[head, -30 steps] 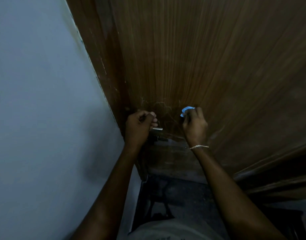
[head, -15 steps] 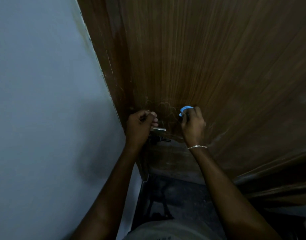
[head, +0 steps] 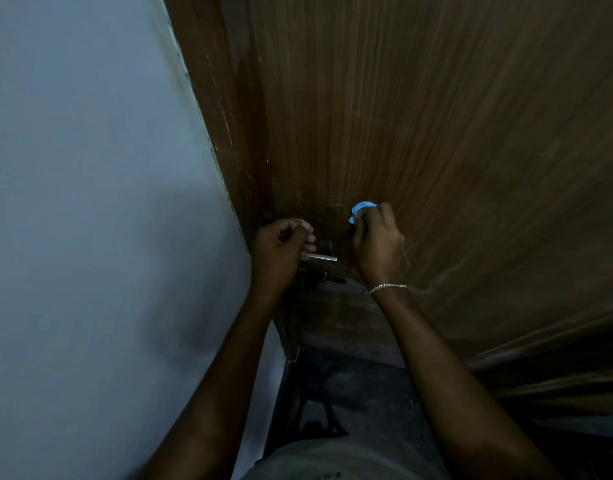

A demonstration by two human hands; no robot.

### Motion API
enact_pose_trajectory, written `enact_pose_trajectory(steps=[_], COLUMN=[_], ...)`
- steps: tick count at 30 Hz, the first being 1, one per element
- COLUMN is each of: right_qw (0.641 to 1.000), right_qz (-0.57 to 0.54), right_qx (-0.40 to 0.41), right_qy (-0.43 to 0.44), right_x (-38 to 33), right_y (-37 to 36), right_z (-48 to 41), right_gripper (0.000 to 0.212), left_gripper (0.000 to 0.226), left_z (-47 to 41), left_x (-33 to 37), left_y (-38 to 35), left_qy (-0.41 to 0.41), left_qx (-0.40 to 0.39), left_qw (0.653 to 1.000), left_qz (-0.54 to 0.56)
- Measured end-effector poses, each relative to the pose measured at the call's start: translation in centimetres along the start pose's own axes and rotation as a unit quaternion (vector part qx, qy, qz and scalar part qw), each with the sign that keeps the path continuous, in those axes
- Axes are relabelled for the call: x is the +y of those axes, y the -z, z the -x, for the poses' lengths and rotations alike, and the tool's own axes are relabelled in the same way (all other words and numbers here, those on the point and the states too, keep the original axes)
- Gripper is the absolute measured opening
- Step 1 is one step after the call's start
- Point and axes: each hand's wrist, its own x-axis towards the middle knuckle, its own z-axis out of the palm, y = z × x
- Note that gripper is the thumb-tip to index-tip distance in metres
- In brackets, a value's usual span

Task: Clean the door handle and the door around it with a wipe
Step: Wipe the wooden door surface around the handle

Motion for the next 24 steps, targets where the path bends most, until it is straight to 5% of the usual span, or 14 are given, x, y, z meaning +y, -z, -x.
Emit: enact_pose_trajectory(steps=[9,17,24], right_qw=[0.995,0.999,0.999], right_qz=[-0.036,0.004,-0.029], right_qx=[0.08,-0.036,0.038], right_qy=[-0.043,0.013,-0.025], right_x=[0.2,0.3,-0.2], right_y=[1.5,-1.8,0.1], right_z=[-1.9,0.5,-1.1], right_gripper=[0.0,0.009,0.005], left_gripper=[0.015,0.014,0.018], left_z=[-0.2,-0.3,-0.4], left_x=[0.1,0.3,0.4], left_y=[1.1,1.0,2.3], left_qy=[-0.008,-0.003,-0.015], left_qx=[0.008,0.013,0.031], left_qw=[1.0,1.0,0.999], left_qz=[0.008,0.013,0.001])
